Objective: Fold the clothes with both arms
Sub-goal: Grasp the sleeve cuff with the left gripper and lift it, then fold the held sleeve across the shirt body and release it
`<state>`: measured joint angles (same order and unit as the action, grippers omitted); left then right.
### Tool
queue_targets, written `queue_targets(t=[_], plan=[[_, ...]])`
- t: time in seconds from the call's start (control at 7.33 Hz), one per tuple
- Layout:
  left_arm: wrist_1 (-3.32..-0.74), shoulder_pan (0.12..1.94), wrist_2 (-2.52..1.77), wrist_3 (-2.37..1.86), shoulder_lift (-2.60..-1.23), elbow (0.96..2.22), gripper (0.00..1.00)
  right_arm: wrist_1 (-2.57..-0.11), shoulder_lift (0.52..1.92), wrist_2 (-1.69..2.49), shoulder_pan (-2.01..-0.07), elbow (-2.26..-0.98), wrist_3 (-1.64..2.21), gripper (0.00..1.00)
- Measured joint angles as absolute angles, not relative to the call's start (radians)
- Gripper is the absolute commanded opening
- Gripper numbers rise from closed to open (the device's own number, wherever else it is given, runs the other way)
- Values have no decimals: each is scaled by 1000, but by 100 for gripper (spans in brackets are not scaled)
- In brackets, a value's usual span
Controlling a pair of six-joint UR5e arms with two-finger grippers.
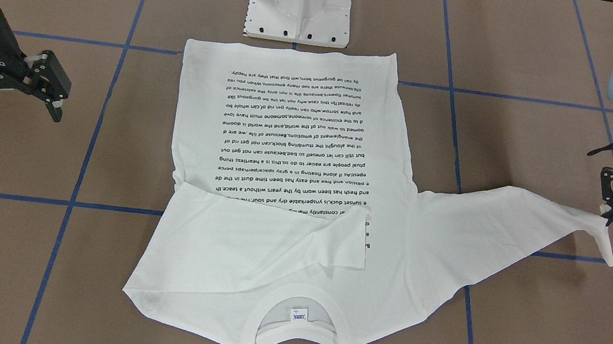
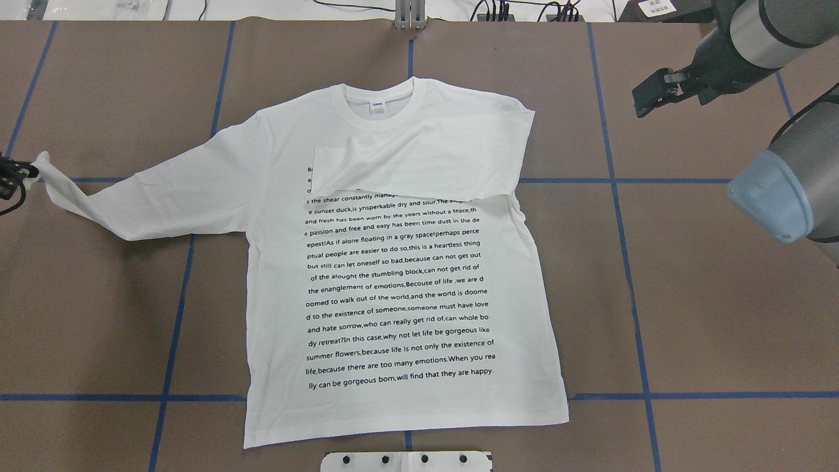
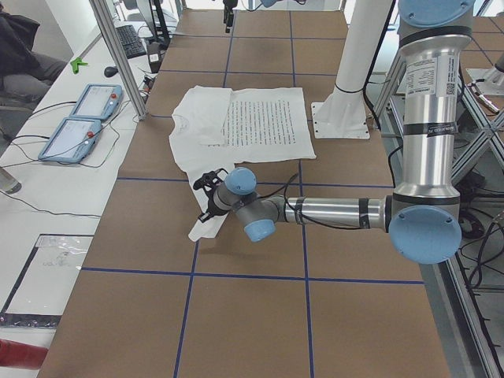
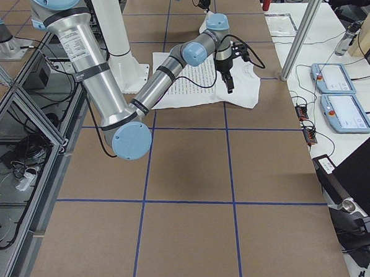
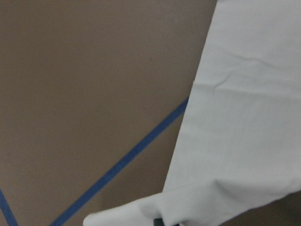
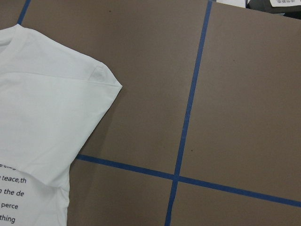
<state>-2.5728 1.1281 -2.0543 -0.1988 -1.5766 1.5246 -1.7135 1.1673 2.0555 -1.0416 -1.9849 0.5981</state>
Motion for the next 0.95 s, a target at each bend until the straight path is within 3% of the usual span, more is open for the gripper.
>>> queue_targets(t=[0.55, 0.95], plan=[[-2338, 1132, -2076, -497, -1906, 1526, 0, -1713, 1171, 2056, -1042, -1985, 601, 100], [-2261, 1016, -2054, -879, -2129, 1516, 0, -1713, 1173, 2057, -1043, -1983, 601, 100]])
